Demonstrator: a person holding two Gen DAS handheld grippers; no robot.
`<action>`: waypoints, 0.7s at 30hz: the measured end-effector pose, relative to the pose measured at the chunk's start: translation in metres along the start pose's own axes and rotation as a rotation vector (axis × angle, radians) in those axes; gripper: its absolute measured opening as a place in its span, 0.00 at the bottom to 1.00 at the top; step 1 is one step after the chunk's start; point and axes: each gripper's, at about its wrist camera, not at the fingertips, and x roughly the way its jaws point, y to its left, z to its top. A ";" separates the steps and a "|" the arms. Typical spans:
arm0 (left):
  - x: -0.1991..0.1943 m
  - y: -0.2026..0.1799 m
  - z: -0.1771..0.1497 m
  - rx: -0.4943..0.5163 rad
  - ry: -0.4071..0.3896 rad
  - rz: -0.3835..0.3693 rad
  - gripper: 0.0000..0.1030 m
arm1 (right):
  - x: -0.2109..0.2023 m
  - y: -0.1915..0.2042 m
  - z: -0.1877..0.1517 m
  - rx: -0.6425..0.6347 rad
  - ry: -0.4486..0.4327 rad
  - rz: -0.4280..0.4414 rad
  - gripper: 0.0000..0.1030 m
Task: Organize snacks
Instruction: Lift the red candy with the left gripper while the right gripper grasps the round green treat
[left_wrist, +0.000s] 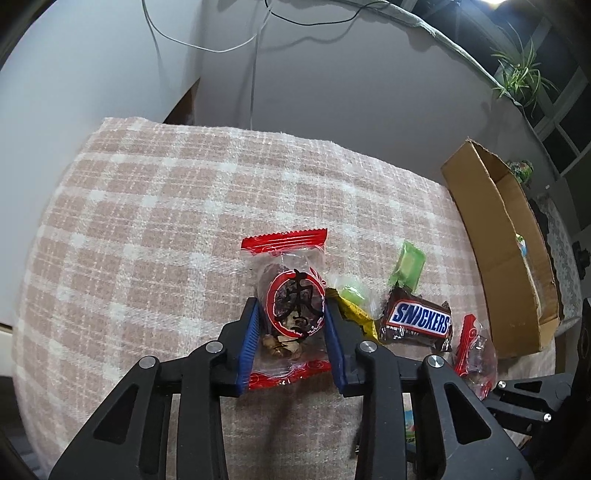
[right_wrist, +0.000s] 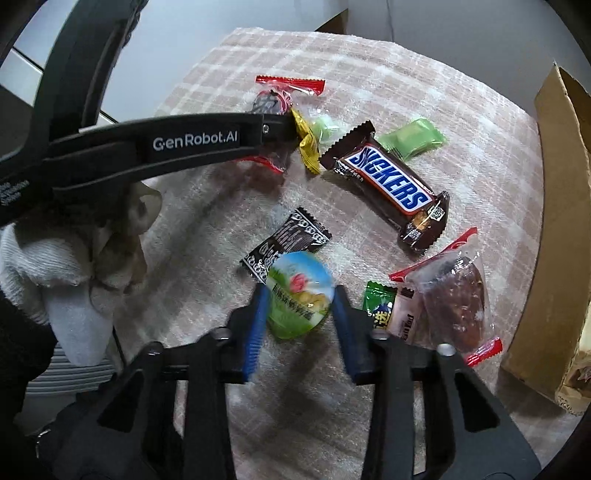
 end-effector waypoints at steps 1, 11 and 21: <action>0.000 0.000 0.000 -0.003 -0.004 -0.001 0.31 | 0.000 0.000 0.000 -0.001 -0.001 0.001 0.27; -0.018 0.006 -0.011 -0.045 -0.046 -0.007 0.30 | -0.021 -0.012 -0.008 0.035 -0.041 0.019 0.24; -0.055 0.011 -0.007 -0.056 -0.093 -0.043 0.30 | -0.067 -0.033 -0.014 0.092 -0.133 0.037 0.24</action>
